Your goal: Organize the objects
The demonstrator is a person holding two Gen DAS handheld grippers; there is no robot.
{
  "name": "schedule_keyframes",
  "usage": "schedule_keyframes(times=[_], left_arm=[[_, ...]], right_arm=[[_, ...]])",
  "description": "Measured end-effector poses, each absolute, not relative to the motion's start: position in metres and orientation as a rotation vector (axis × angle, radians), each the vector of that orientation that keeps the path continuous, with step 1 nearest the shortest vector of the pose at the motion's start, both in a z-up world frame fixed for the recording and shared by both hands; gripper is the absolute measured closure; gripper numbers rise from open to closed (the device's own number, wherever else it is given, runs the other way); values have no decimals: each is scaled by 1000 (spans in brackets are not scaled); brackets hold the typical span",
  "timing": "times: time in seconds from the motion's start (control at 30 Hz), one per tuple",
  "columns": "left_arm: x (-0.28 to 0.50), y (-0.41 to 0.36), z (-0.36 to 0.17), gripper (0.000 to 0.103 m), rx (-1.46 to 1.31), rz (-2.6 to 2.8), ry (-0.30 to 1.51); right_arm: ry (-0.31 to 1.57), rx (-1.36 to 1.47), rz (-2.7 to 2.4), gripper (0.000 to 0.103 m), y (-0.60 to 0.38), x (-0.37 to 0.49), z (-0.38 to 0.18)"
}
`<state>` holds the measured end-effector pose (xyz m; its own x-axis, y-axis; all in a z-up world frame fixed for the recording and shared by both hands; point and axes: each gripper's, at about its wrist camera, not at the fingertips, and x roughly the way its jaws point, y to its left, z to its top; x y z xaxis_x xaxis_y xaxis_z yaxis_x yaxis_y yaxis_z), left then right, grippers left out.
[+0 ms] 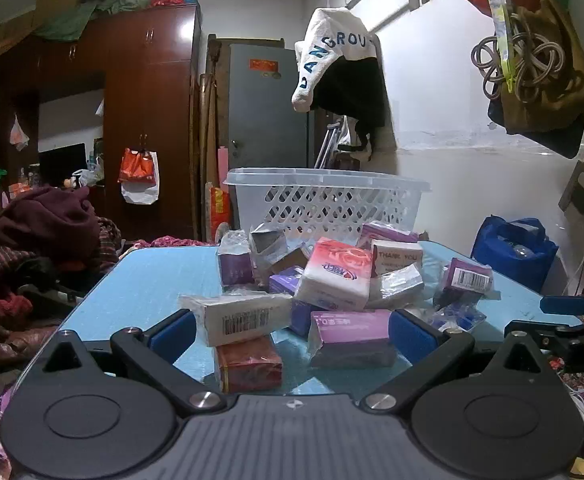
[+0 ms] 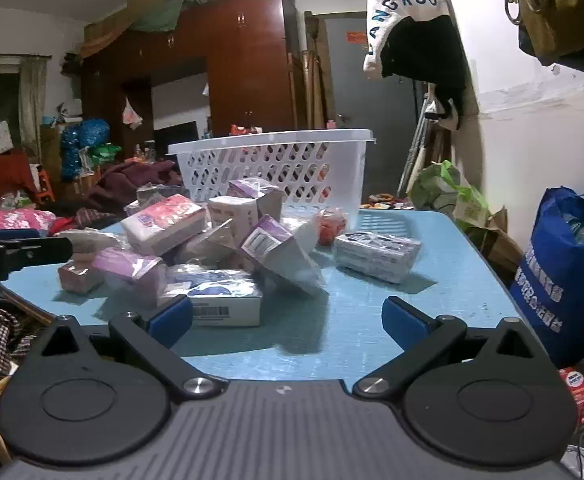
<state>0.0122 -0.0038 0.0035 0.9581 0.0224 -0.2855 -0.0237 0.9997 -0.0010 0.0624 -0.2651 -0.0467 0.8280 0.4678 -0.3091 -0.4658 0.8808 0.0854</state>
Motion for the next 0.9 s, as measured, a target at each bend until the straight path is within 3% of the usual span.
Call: schedule_keyframes(times=[0.9], left_arm=[[13, -2, 0, 0, 3, 40, 287]], right_arm=[[309, 9, 499, 0, -267, 64, -47]])
